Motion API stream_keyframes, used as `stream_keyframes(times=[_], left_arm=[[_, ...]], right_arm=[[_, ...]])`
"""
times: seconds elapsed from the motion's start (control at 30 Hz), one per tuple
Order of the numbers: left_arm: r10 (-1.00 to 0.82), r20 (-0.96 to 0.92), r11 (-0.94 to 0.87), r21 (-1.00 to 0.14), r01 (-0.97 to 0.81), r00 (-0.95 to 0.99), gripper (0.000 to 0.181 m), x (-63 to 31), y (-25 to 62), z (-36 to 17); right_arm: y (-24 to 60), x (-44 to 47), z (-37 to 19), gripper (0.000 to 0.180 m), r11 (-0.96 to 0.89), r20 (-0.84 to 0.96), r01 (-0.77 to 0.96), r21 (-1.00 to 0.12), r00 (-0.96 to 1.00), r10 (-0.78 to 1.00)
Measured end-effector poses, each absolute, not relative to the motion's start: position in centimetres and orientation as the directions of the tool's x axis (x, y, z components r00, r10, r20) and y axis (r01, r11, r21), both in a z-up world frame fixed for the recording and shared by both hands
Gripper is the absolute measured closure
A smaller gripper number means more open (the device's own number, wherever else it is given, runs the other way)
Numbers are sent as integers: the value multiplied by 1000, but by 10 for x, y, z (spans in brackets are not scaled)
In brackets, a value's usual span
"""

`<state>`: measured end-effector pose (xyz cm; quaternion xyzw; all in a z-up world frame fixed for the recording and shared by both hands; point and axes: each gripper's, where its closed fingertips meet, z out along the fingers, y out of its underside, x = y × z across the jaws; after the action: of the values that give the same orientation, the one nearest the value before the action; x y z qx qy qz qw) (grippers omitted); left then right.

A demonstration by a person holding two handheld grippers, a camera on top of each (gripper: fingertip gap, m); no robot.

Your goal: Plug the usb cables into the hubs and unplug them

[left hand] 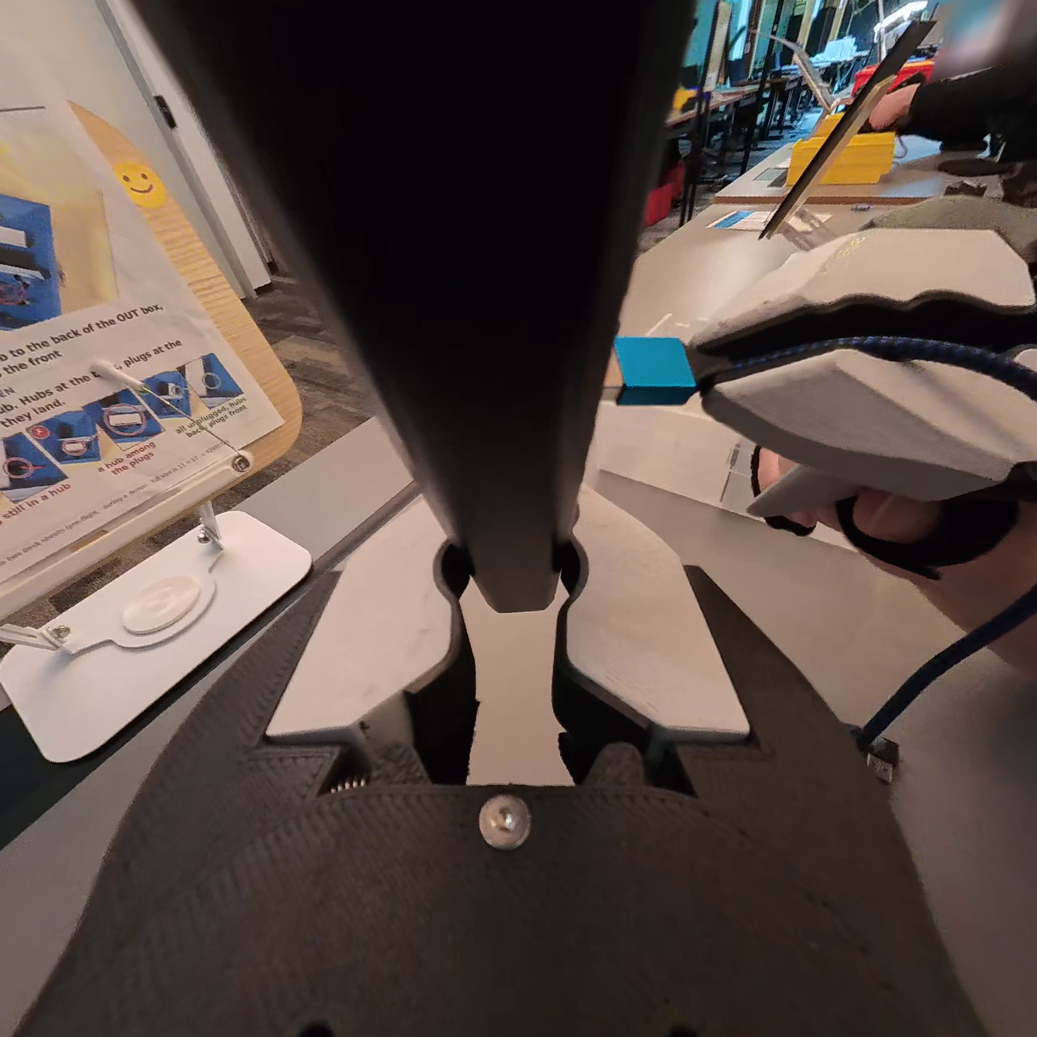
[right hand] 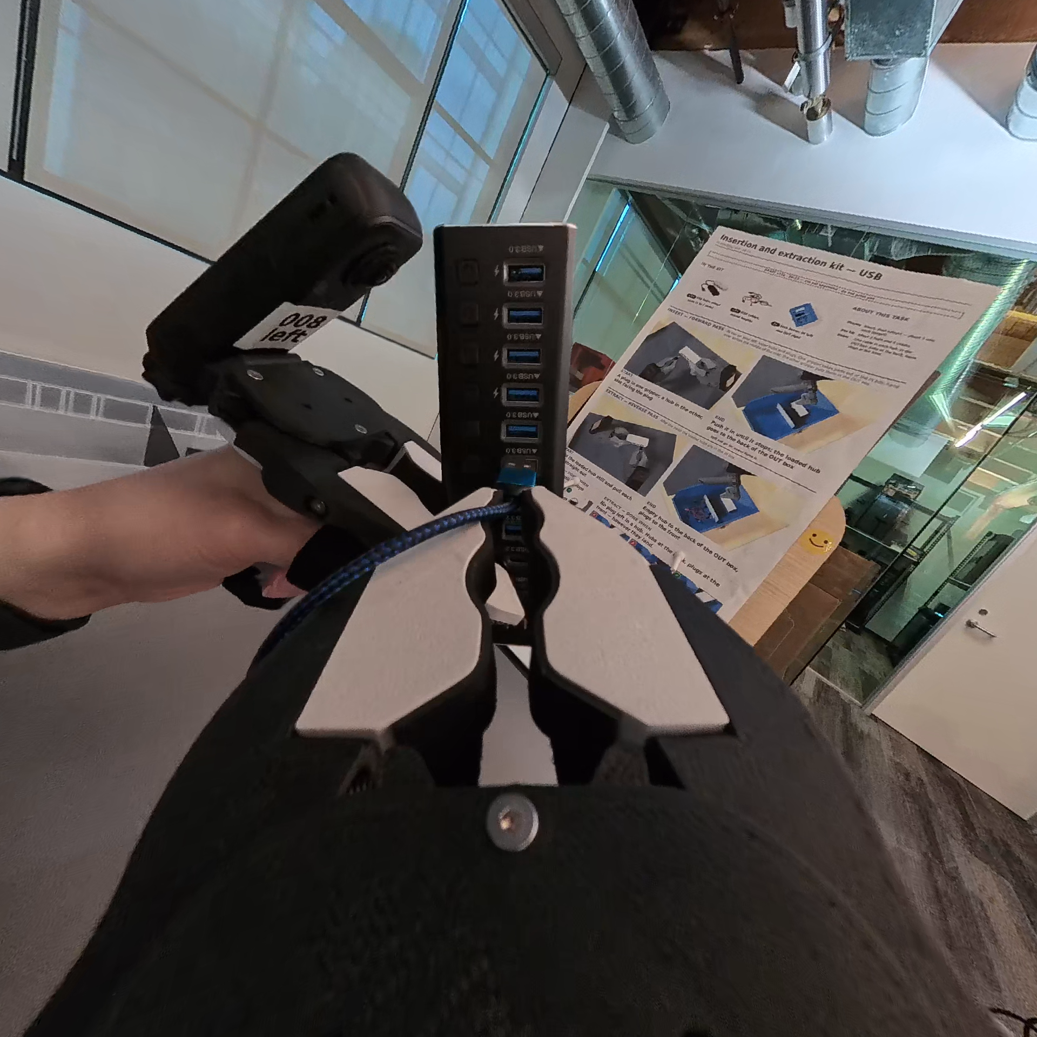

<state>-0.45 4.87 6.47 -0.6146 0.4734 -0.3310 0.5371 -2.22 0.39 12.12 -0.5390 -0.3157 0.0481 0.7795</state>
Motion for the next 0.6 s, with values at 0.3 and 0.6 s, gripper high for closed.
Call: stream_keyframes(times=[0.3, 0.6], left_arm=[[-927, -162, 64, -957, -283, 337, 153, -8, 47, 65], [-930, -202, 101, -943, -316, 307, 153, -10, 44, 65]], right_arm=[[2, -22, 120, 173, 431, 491, 312, -847, 770, 407], [-3, -25, 121, 173, 446, 531, 339, -828, 731, 430]])
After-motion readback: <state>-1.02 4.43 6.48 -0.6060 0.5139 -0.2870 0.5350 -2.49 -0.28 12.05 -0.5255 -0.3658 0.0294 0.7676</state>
